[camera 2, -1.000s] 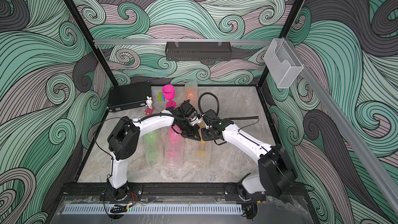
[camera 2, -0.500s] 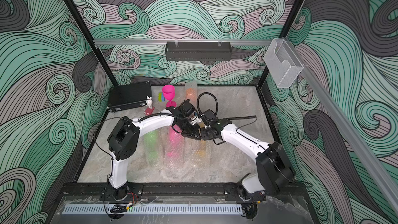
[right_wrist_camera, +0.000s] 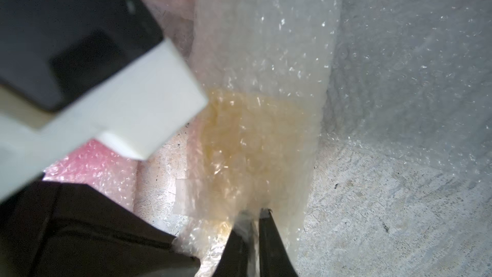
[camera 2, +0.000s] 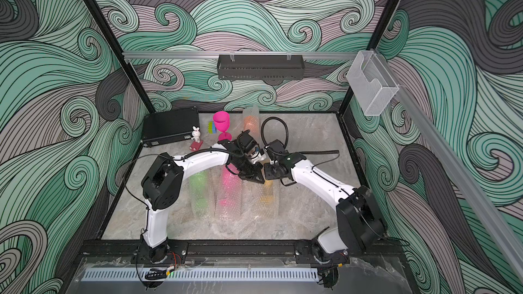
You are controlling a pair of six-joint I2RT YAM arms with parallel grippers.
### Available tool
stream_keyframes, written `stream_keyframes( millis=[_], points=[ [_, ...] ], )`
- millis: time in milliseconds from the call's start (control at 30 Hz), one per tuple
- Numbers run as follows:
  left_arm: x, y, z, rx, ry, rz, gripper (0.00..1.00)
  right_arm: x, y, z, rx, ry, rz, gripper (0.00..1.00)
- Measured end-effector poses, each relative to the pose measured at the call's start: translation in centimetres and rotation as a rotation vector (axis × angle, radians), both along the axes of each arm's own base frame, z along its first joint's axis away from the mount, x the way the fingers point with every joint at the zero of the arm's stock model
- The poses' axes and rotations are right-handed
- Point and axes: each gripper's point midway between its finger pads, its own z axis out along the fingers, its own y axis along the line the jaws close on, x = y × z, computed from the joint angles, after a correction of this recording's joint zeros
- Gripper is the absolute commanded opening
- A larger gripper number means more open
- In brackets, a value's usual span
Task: Unpack wine glasses from bubble wrap
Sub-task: Unwrap the bubble wrap at the center of the board, then pick up the bubble wrap from the center of the board.
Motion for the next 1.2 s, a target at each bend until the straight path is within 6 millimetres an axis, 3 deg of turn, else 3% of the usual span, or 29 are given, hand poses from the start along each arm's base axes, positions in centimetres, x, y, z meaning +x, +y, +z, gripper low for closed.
stream_keyframes(
  millis=[600, 900, 1200],
  points=[
    [0.1, 0.3, -0.3, 0.018, -0.014, -0.007, 0.00, 1.6, -0.4, 1.7, 0.304, -0.054, -0.171, 0.11],
    [0.7, 0.8, 0.9, 0.005, -0.120, -0.008, 0.00, 1.2, -3.8, 3.6, 0.329, -0.141, -0.250, 0.10],
    [2.6, -0.6, 2.4, -0.052, -0.253, -0.004, 0.00, 1.9, -8.2, 5.0, 0.322, -0.219, -0.368, 0.11]
  ],
)
